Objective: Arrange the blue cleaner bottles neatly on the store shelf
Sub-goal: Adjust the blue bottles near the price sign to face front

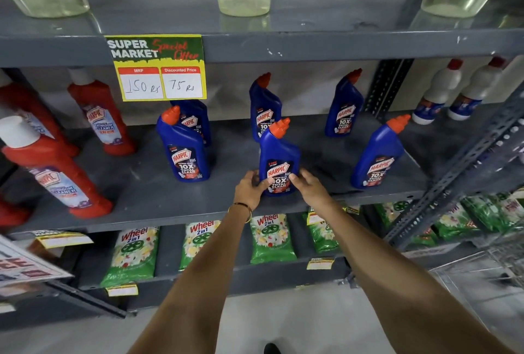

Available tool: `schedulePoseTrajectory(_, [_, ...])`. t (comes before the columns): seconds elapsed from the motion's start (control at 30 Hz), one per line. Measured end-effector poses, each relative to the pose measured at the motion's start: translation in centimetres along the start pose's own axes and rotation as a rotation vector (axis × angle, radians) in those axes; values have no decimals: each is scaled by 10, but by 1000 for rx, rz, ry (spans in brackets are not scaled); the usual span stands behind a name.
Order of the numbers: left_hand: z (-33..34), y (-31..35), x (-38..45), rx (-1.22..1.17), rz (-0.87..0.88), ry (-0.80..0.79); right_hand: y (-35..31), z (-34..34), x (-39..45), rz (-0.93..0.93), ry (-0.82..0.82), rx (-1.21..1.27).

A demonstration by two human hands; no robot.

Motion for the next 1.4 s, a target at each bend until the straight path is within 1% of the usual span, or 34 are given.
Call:
schedulePoseTrajectory(0.37, [-1, 4, -10, 14, -16, -25, -1, -2, -9, 13, 1, -18])
schedulePoseTrajectory(0.63, [-2, 5, -14, 58, -9, -17, 0, -2, -14, 40, -10, 4])
schedulePoseTrajectory(0.77, [-4, -1, -15, 52, -35, -3, 8, -1, -20, 30, -25, -9])
schedulePoseTrajectory(0.9, [-14, -8, -14, 48, -91, 18, 12, 0, -16, 111, 86, 18])
schedulePoseTrajectory(0.97, [-25, -12, -14, 53, -91, 20, 11, 5, -19, 150, 188, 39])
schedulePoseTrajectory(1.07, [-48, -20, -16, 53, -99, 35, 10, 18, -26, 143, 373, 61])
schedulePoseTrajectory(1.17, [-76, -29, -20, 48, -104, 44, 9, 41, -35, 168, 513, 132])
schedulePoseTrajectory(1.27, [-105, -39, -22, 69, -97, 24, 5, 68, -45, 183, 590, 68])
schedulePoseTrajectory(1.33, [-129, -49, -21, 100, -87, 15, -2, 94, -51, 178, 654, 124])
schedulePoseTrajectory(1.4, [-139, -54, -22, 108, -83, 30, -5, 108, -54, 206, 684, 200])
Point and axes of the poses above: each hand's wrist, its own x-axis towards the middle knuckle, its own z-axis out of the palm, y = z × x, the point moved 2 cm from there along x, towards the middle knuckle, and after that the axes turned 1 degree about -y, right-handed, at the moved point
